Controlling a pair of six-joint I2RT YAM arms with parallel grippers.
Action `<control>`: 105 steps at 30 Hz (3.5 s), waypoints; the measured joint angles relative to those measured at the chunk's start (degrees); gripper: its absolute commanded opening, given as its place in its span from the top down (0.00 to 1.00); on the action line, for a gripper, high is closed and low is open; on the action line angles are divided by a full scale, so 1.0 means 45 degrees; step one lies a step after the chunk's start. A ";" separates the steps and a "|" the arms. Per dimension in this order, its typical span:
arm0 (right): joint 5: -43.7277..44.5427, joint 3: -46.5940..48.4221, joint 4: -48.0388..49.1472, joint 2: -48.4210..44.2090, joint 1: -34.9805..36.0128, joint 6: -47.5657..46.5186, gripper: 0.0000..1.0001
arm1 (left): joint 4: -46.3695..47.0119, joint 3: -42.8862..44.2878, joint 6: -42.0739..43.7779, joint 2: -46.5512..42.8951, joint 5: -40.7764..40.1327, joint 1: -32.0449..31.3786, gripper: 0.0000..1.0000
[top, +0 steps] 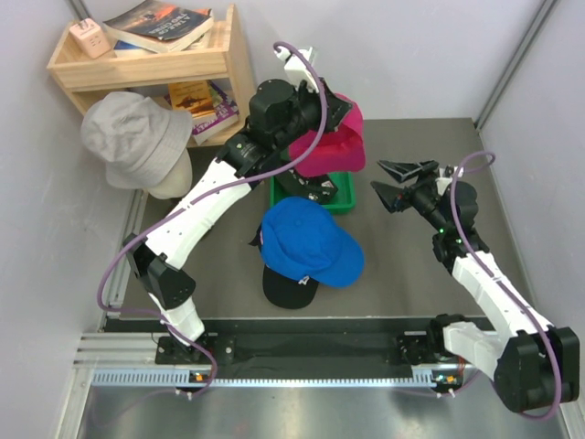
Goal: Stack the hats
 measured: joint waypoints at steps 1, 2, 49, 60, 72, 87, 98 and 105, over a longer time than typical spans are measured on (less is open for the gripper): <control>0.0024 -0.0019 0.0219 0.0083 0.0000 0.0185 0.33 | 0.0044 0.0000 0.0005 0.0000 0.0039 0.0000 1.00; 0.0053 -0.0019 0.0476 0.0175 0.0000 0.0345 0.33 | 0.0083 0.0000 0.0010 0.0000 0.0053 -0.0005 1.00; -0.0340 -0.0719 0.8451 0.5212 0.0457 0.4104 0.34 | 0.0641 -0.0520 0.0374 -0.0957 0.2045 -0.0024 1.00; -0.0583 -0.0209 1.0477 0.6305 0.0748 0.4299 0.94 | 0.0019 -0.1452 0.1005 -0.2040 0.1593 -0.0024 1.00; -0.0578 0.0049 1.0506 0.5775 0.0801 0.3682 1.00 | -0.2055 -0.4541 0.1957 -0.5503 -0.1243 -0.0078 1.00; 0.0073 0.0432 0.7572 0.1685 0.1059 -0.0316 1.00 | -0.4643 -0.6033 0.2171 -0.9437 -0.5542 -0.0078 0.01; 0.1477 0.0452 0.5994 0.0763 0.4483 -0.1486 1.00 | -0.4469 -0.6309 0.3070 -1.0958 -0.7553 -0.0068 0.01; 0.2584 0.0937 0.6207 0.1103 0.6683 -0.1773 1.00 | -0.4206 -0.6606 0.3094 -1.1045 -0.7732 -0.0068 0.01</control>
